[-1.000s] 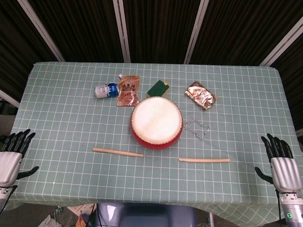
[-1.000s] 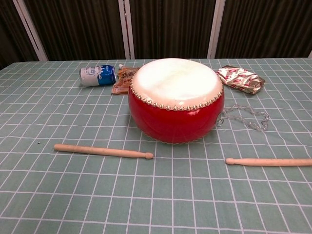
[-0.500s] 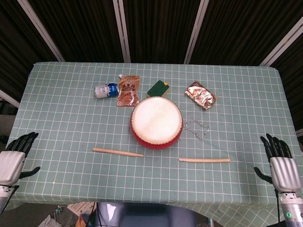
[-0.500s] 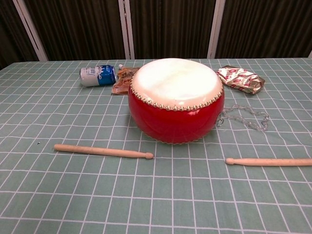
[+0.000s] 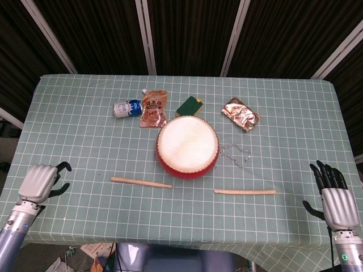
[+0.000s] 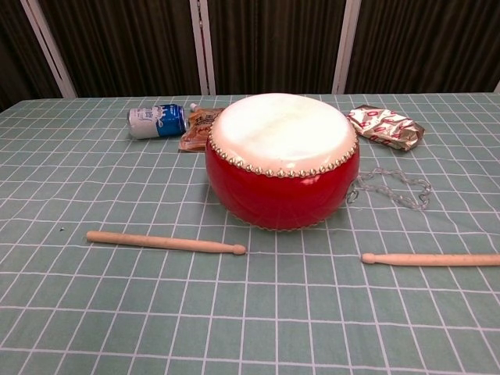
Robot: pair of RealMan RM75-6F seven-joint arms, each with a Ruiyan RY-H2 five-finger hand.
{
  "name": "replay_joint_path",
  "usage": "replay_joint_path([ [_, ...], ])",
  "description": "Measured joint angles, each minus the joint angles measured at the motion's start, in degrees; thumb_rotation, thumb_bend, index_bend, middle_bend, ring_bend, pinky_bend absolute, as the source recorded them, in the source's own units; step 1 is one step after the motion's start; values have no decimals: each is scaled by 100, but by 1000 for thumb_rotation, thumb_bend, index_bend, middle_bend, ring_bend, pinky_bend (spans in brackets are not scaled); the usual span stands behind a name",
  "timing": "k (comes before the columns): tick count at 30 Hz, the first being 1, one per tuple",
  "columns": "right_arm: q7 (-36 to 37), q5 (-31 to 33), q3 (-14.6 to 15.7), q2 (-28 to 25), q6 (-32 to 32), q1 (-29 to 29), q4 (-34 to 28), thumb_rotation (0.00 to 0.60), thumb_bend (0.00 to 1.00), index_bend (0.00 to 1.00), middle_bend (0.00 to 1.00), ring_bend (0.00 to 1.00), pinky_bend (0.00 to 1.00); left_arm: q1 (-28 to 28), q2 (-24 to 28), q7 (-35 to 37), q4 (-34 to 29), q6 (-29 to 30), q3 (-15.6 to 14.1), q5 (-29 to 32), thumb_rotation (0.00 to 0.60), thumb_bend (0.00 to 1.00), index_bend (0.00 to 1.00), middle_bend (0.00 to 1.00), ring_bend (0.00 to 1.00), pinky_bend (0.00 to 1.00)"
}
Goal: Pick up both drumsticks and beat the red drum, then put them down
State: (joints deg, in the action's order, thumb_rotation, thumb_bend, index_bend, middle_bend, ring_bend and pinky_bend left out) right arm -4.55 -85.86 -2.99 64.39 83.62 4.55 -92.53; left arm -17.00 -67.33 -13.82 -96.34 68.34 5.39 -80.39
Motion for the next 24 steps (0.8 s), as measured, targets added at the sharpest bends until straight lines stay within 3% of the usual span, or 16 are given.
replay_joint_path([
  [12, 148, -47, 20, -41, 3, -6, 16, 600, 253, 0, 0, 0, 77, -880, -983, -1737, -168, -824, 340, 1343, 600, 273, 428, 1000, 1000, 1000],
  [24, 261, -66, 25, -59, -24, 11, 12, 600, 253, 0, 0, 0, 77, -1466, -2019, -2935, 66, -856, 307, 2362, 600, 274, 459, 1000, 1000, 1000],
])
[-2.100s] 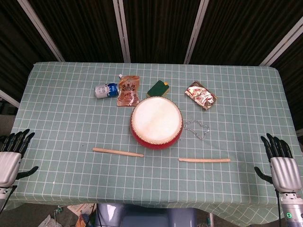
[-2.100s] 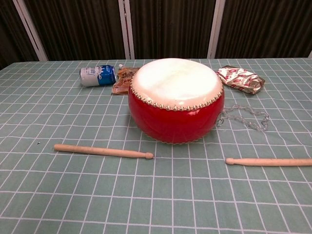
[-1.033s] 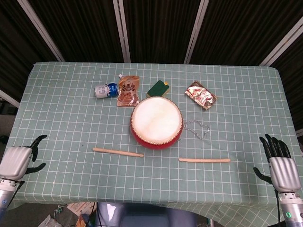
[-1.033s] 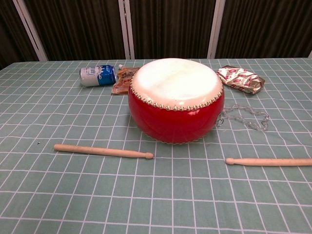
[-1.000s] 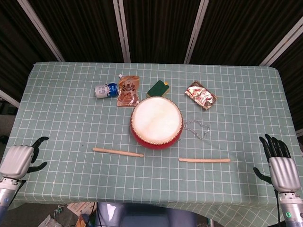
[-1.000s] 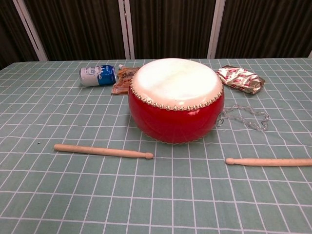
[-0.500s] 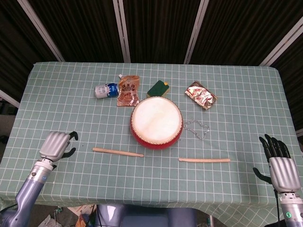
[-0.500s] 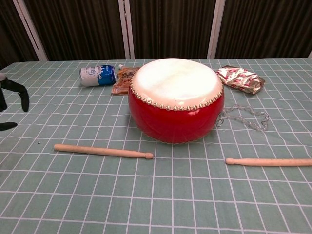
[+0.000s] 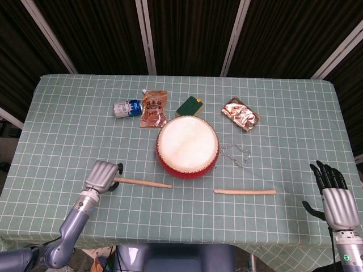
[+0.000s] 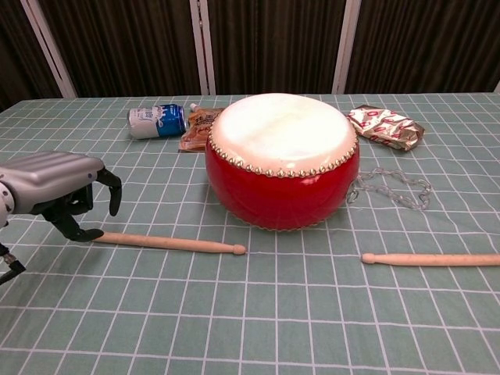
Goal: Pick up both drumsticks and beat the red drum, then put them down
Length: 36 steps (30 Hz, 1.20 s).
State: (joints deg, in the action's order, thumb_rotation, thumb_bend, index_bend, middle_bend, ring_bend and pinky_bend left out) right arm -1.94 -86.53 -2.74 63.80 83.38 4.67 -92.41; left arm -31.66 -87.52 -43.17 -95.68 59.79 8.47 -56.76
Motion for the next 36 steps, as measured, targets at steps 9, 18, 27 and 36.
replay_joint_path([
  [9, 27, 16, -4, -7, -18, 7, -19, 600, 252, 0, 0, 0, 77, -255, -456, -216, 367, 31, -51, 355, 600, 274, 470, 1000, 1000, 1000],
  [18, 74, 22, 2, -20, -34, 9, -24, 600, 252, 0, 0, 0, 77, -384, -742, -267, 574, 110, -124, 534, 600, 293, 482, 1000, 1000, 1000],
  [27, 94, 15, 7, -26, -29, 6, -43, 600, 252, 0, 0, 0, 77, -455, -798, -309, 684, 213, -142, 699, 600, 313, 489, 1000, 1000, 1000],
  [36, 89, 32, 5, -31, -29, 1, -57, 600, 251, 0, 0, 0, 77, -502, -874, -334, 829, 207, -242, 864, 600, 377, 559, 1000, 1000, 1000],
])
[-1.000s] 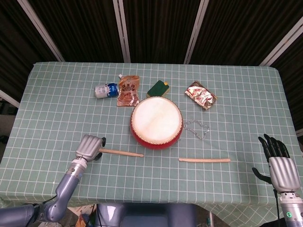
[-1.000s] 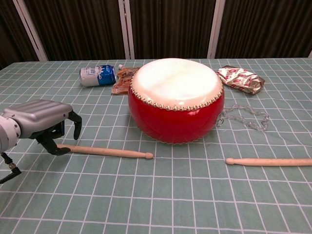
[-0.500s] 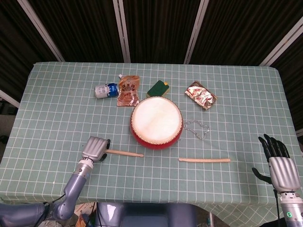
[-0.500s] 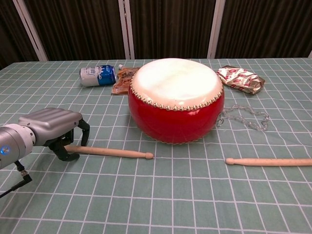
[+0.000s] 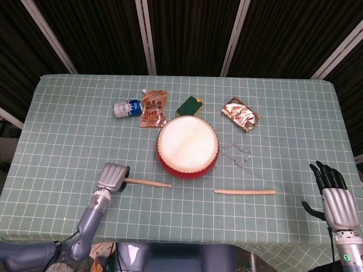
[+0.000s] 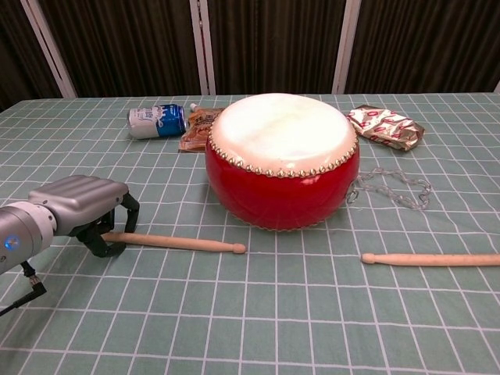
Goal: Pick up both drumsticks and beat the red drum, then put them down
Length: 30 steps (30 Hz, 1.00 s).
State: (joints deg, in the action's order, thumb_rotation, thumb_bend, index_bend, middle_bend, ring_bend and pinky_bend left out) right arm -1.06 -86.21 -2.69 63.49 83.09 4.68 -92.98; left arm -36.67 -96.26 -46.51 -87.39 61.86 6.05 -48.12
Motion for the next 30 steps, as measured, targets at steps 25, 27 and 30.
replay_joint_path([
  [25, -62, 32, 6, -7, -60, 18, -88, 600, 252, 0, 0, 1, 81, 522, 1465, 1673, -1660, 787, 128, -1385, 600, 543, 779, 1000, 1000, 1000],
  [27, -79, 29, 7, -5, -80, 30, -108, 600, 252, 0, 32, 50, 141, 613, 1728, 1824, -1878, 868, 125, -1499, 600, 543, 779, 1000, 1000, 1000],
  [30, -114, 13, 10, -10, -130, 66, -164, 600, 253, 4, 289, 350, 452, 761, 2134, 2101, -2192, 979, 115, -1675, 600, 543, 779, 1000, 1000, 1000],
])
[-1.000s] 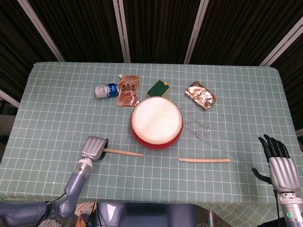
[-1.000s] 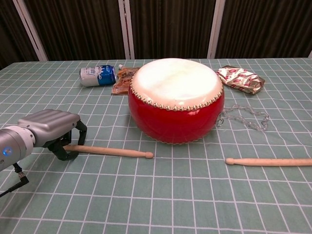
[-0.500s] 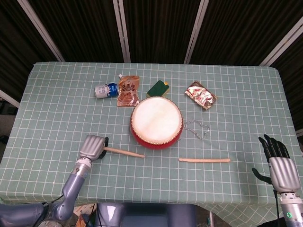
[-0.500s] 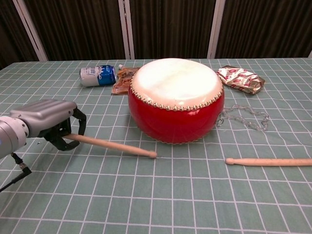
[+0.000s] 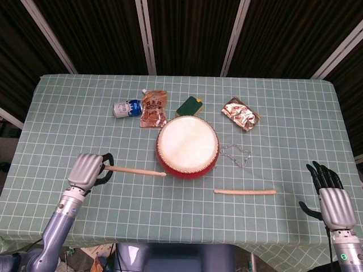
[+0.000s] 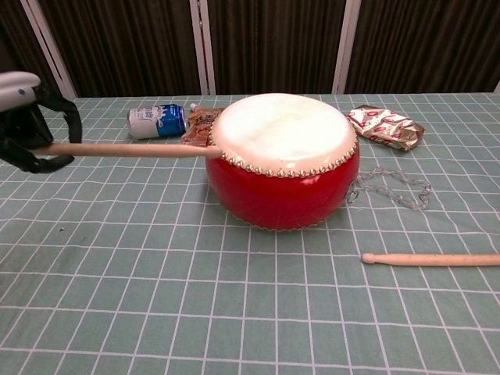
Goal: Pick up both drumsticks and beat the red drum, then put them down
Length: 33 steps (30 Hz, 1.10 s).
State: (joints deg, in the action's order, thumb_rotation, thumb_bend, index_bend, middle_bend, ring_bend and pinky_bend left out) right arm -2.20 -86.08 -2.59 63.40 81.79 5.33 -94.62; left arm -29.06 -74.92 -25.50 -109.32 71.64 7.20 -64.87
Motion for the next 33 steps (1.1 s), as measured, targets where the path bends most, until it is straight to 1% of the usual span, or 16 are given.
replay_joint_path([
  [1, -31, -8, -4, 3, -15, 19, -20, 600, 253, 12, 376, 454, 544, 50, 120, 97, -93, 37, -4, -52, 600, 543, 779, 1000, 1000, 1000],
  [2, -62, -16, -9, 9, -27, 35, -34, 600, 252, 43, 531, 636, 686, 101, 238, 193, -181, 72, -8, -101, 600, 543, 779, 1000, 1000, 1000],
  [3, -100, -25, -12, 18, -39, 52, -45, 600, 252, 92, 645, 759, 776, 169, 389, 322, -292, 119, -15, -160, 600, 543, 779, 1000, 1000, 1000],
  [4, -165, -44, -15, 33, -63, 79, -60, 600, 252, 157, 741, 852, 838, 220, 496, 418, -370, 152, -20, -204, 600, 543, 779, 1000, 1000, 1000],
  [5, -224, -59, -14, 45, -92, 105, -73, 600, 252, 207, 797, 902, 872, 269, 596, 512, -438, 184, -25, -245, 600, 543, 779, 1000, 1000, 1000],
  [6, -293, -69, -13, 59, -130, 132, -88, 600, 253, 282, 875, 956, 918, 330, 714, 632, -514, 221, -32, -294, 600, 543, 779, 1000, 1000, 1000],
  [7, -401, -76, -12, 81, -187, 170, -109, 600, 253, 341, 930, 983, 952, 372, 791, 717, -560, 244, -37, -330, 600, 543, 779, 1000, 1000, 1000],
  [9, -601, -74, -20, 130, -271, 233, -139, 600, 252, 436, 996, 1000, 997, 454, 932, 896, -637, 286, -47, -408, 600, 543, 778, 1000, 1000, 1000],
  [10, -756, -64, -31, 174, -328, 279, -160, 600, 252, 472, 1000, 1000, 1000, 484, 979, 966, -659, 299, -51, -437, 600, 543, 779, 1000, 1000, 1000],
  [16, -1690, 265, -116, 428, -795, 560, -408, 600, 252, 580, 1000, 1000, 1000, 604, 1174, 1312, -710, 306, -60, -565, 600, 543, 779, 1000, 1000, 1000],
  [18, -1984, 394, -145, 523, -932, 655, -475, 600, 254, 605, 1000, 1000, 1000, 623, 1206, 1369, -691, 282, -64, -586, 600, 543, 779, 1000, 1000, 1000],
  [21, -2442, 608, -196, 755, -1104, 811, -527, 600, 254, 610, 1000, 1000, 1000, 642, 1235, 1417, -648, 242, -82, -611, 600, 543, 779, 1000, 1000, 1000],
  [23, -2702, 790, -230, 941, -1206, 909, -527, 600, 254, 599, 1000, 1000, 1000, 649, 1242, 1443, -623, 224, -84, -616, 600, 543, 779, 1000, 1000, 1000],
  [25, -2902, 967, -266, 1107, -1280, 995, -503, 600, 254, 563, 1000, 1000, 1000, 653, 1244, 1458, -597, 203, -85, -620, 600, 544, 779, 1000, 1000, 1000],
  [31, -3191, 1336, -384, 1409, -1367, 1165, -393, 600, 255, 414, 1000, 1000, 1000, 659, 1225, 1450, -575, 166, -92, -653, 600, 543, 779, 1000, 1000, 1000],
  [33, -3251, 1449, -412, 1465, -1392, 1204, -377, 600, 255, 393, 1000, 1000, 1000, 661, 1221, 1448, -568, 159, -90, -649, 600, 544, 779, 1000, 1000, 1000],
])
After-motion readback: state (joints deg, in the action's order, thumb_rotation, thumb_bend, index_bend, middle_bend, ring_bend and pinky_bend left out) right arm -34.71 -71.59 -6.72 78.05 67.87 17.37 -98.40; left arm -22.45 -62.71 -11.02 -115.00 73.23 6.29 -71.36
